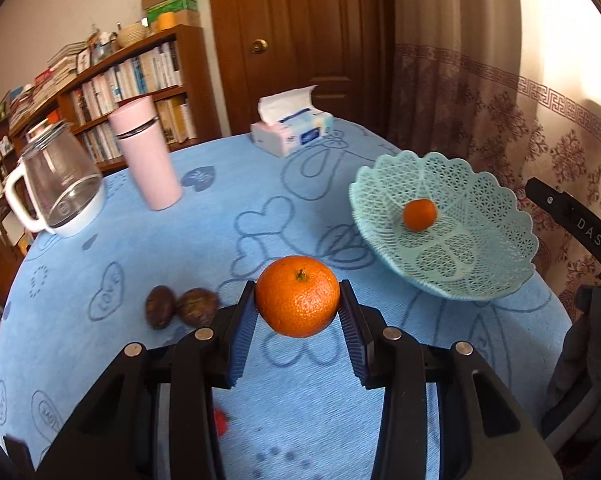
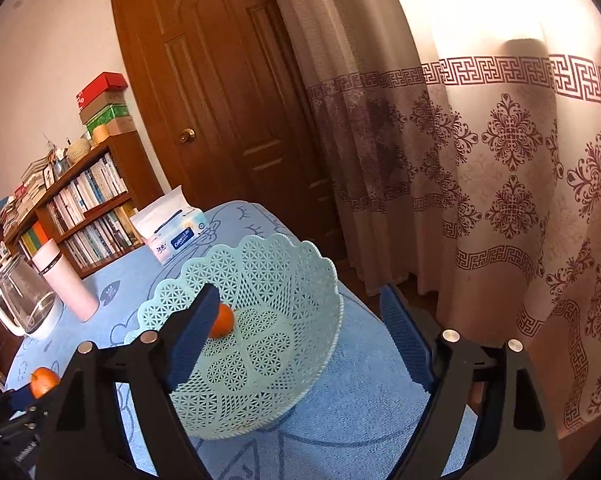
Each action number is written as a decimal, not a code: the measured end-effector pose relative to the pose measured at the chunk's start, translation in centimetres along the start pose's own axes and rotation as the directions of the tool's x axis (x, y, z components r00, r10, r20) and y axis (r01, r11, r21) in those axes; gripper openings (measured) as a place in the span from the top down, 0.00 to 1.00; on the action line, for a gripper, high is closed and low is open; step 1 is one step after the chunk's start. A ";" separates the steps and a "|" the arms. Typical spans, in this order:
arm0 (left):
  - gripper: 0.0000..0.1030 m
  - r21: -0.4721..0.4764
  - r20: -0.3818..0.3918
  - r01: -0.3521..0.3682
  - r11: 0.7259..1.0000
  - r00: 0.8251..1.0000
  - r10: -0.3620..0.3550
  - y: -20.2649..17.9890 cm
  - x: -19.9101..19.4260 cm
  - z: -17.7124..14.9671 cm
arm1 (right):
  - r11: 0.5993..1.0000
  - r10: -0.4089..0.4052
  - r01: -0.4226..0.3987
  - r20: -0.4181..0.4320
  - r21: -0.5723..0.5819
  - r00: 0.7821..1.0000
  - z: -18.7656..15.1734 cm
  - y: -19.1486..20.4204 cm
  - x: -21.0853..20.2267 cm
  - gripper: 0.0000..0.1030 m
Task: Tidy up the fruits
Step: 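Carry the tangerine into the mint basket and open the left gripper, then move the left gripper back over the passion fruits, then close the left gripper on a dark passion fruit and lift it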
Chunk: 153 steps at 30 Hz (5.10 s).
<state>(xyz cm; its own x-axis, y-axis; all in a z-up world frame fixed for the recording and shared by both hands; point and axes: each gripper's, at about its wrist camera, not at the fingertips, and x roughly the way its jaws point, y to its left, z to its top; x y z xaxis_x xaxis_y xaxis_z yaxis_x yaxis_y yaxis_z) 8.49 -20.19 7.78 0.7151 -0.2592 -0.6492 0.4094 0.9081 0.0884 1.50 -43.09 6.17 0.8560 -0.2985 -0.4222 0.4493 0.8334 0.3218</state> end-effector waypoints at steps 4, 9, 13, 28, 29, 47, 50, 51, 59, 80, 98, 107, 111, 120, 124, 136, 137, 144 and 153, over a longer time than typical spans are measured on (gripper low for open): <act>0.60 0.034 -0.004 0.039 0.999 0.999 -0.039 -2.2 1.3 0.9 | 1.000 -0.001 0.001 -0.013 0.019 1.000 -0.1 -0.3 0.3 0.19; 0.60 0.036 -0.013 0.093 0.995 0.996 -0.093 -3.7 2.4 1.9 | 0.999 -0.005 0.006 -0.014 0.034 1.000 -0.2 -0.5 0.3 0.19; 0.60 0.028 -0.022 0.119 0.993 0.993 -0.118 -4.6 3.4 2.4 | 0.998 -0.014 0.015 -0.016 0.059 1.000 -0.2 -1.0 0.4 0.19; 0.19 0.004 0.023 0.096 0.995 0.995 -0.096 -4.4 3.3 3.0 | 0.997 -0.020 0.019 0.013 0.069 1.000 -0.2 -1.1 0.0 0.19; 0.17 -0.003 0.028 0.084 0.996 0.996 -0.084 -4.2 3.3 2.9 | 0.998 -0.021 0.020 0.017 0.065 1.000 -0.2 -1.1 0.0 0.19; 0.09 -0.089 0.038 -0.051 0.995 0.998 0.054 1.4 1.8 2.6 | 1.000 -0.013 0.012 0.051 0.022 0.999 -0.3 -0.5 -0.7 0.18; 0.09 -0.096 0.043 -0.072 0.993 0.996 0.076 2.6 1.4 2.5 | 1.000 -0.013 0.012 0.049 0.020 0.999 -0.3 -0.4 -0.6 0.18; 0.09 -0.098 0.044 -0.078 0.992 0.996 0.083 3.0 1.1 2.4 | 1.000 -0.012 0.011 0.049 0.019 0.999 -0.3 -0.4 -0.6 0.18; 0.09 -0.136 0.045 -0.138 0.981 0.988 0.146 7.3 -0.2 2.1 | 1.000 -0.007 0.007 0.048 0.012 0.999 -0.4 -0.2 -0.6 0.18; 0.10 -0.321 -0.175 -0.158 0.934 0.979 0.105 15.1 4.1 -0.6 | 1.000 -0.003 0.003 0.032 -0.007 0.999 -0.6 0.1 -0.3 0.18; 0.09 -0.257 -0.267 -0.242 0.936 0.948 0.173 17.1 6.4 -1.0 | 1.000 0.003 -0.003 0.024 -0.003 1.000 -0.7 0.2 -0.1 0.18; 0.09 -0.252 -0.271 -0.340 0.906 0.924 0.271 20.7 4.4 -2.4 | 1.000 0.003 -0.003 0.024 -0.004 1.000 -0.6 0.2 -0.1 0.18; 0.09 -0.271 -0.274 -0.330 0.904 0.927 0.257 21.4 4.2 -3.0 | 1.000 0.000 0.000 0.023 -0.005 1.000 -0.6 0.1 -0.1 0.18; 0.15 -0.234 -0.263 -0.284 0.930 0.939 0.221 19.5 4.7 -2.7 | 1.000 -0.001 0.001 0.021 -0.006 1.000 -0.7 0.1 -0.1 0.18; 0.23 -0.232 -0.292 -0.262 0.937 0.937 0.190 19.0 5.8 -2.7 | 1.000 -0.001 0.001 0.021 -0.007 1.000 -0.7 0.2 -0.1 0.18; 0.58 -0.269 -0.301 -0.163 0.949 0.951 0.078 18.7 7.0 -2.9 | 0.999 0.012 -0.011 0.025 -0.031 1.000 -1.0 0.8 -0.2 0.18; 0.59 -0.274 -0.295 -0.156 0.949 0.953 0.072 18.7 6.8 -3.0 | 0.999 0.017 -0.016 0.028 -0.037 0.999 -1.0 0.9 -0.2 0.18; 0.59 -0.313 -0.247 -0.150 0.938 0.966 0.072 19.9 4.6 -3.6 | 0.997 0.028 -0.025 0.039 -0.073 0.999 -1.2 1.5 -0.5 0.18; 0.59 -0.340 -0.142 -0.205 0.918 0.976 0.165 22.1 -1.2 -4.2 | 0.975 0.097 -0.098 -0.015 -0.201 0.995 -2.0 4.9 -1.0 0.18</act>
<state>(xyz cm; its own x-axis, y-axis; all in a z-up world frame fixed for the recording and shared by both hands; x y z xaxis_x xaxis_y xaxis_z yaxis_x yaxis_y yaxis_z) 14.32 1.57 7.29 0.6854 -0.0561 -0.7260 0.0365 0.9984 -0.0428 2.33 -37.81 6.47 0.8916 -0.2089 -0.4018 0.3024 0.9351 0.1849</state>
